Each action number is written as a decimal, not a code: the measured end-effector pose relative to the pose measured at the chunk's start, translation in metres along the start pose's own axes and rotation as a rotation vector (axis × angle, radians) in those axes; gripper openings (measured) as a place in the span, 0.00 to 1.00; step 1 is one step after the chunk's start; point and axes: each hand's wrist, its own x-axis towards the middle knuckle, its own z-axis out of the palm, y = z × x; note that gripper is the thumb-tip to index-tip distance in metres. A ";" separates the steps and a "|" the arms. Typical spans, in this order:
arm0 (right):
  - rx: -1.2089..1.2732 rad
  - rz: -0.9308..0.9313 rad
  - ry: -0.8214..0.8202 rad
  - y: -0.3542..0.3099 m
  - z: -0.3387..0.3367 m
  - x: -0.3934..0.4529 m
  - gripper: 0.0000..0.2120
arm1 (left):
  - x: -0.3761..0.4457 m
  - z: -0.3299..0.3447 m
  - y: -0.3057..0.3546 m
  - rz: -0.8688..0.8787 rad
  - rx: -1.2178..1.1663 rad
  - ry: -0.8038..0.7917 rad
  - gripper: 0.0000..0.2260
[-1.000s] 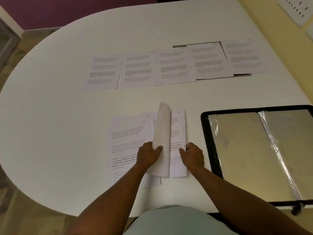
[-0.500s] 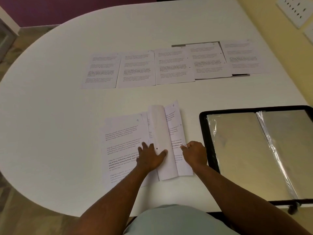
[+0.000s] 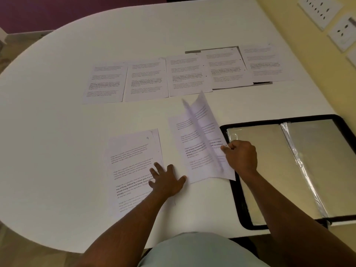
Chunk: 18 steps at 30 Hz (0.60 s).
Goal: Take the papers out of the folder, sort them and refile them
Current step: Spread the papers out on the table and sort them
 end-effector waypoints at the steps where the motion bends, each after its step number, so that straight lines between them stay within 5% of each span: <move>1: 0.010 -0.004 -0.046 0.000 -0.001 0.002 0.12 | 0.000 0.001 0.000 -0.001 0.000 0.005 0.34; 6: 0.044 0.022 -0.157 0.003 -0.002 0.008 0.15 | 0.002 0.002 0.003 -0.024 -0.056 0.067 0.26; 11: 0.041 0.091 -0.316 0.015 -0.003 0.011 0.14 | 0.006 0.002 0.004 -0.041 -0.116 0.113 0.33; 18: -0.117 -0.042 -0.154 0.008 -0.050 0.031 0.17 | 0.003 0.012 -0.002 -0.018 0.081 0.106 0.33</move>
